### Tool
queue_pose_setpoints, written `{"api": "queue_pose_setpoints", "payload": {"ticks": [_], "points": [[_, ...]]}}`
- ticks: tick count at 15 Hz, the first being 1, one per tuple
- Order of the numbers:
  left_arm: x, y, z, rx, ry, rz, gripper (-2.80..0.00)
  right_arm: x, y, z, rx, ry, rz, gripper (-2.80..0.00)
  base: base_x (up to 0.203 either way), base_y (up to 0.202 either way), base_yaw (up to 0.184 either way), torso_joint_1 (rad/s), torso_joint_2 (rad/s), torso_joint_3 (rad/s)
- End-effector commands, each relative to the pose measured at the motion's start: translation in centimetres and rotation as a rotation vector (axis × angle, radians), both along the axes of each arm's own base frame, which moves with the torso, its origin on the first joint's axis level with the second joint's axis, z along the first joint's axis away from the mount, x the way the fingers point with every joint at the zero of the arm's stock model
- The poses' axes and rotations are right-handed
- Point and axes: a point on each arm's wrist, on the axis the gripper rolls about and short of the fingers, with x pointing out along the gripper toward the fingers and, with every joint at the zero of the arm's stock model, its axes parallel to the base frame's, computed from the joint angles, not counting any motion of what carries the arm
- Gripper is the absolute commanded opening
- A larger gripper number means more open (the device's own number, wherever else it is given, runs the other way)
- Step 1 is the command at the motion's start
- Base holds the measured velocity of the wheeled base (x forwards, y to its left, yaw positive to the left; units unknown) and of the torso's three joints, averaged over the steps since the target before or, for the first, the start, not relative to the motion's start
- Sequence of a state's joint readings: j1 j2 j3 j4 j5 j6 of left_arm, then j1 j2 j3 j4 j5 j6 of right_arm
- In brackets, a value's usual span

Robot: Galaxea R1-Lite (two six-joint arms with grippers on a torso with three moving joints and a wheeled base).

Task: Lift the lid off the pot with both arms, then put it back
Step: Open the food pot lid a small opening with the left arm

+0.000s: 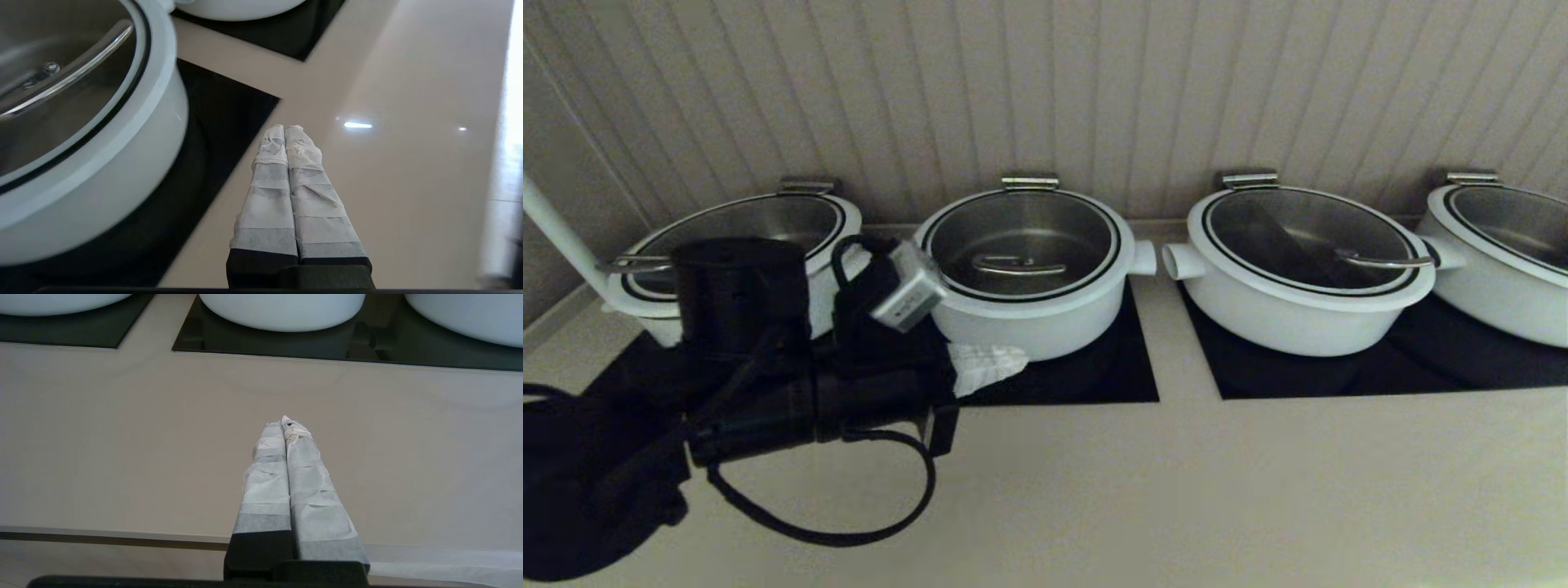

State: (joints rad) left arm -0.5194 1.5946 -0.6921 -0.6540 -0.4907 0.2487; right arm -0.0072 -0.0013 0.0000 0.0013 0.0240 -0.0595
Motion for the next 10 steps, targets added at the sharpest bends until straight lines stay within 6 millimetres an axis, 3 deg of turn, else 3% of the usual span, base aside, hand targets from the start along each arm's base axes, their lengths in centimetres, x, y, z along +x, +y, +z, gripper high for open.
{"api": "queue_pose_setpoints", "payload": {"ticks": [1, 10], "points": [[2.4, -1.5, -2.9, 0.026, 0.03, 0.018, -2.8, 0.0, 0.0, 0.0, 0.0, 0.002, 0.0, -2.8, 0.0, 0.0, 0.0, 0.0, 0.0, 0.0], [6.7, -3.7, -2.3, -0.009, -0.038, 0.066, -2.8, 0.0, 0.0, 0.0, 0.0, 0.002, 0.0, -2.8, 0.0, 0.0, 0.0, 0.0, 0.0, 0.0]]}}
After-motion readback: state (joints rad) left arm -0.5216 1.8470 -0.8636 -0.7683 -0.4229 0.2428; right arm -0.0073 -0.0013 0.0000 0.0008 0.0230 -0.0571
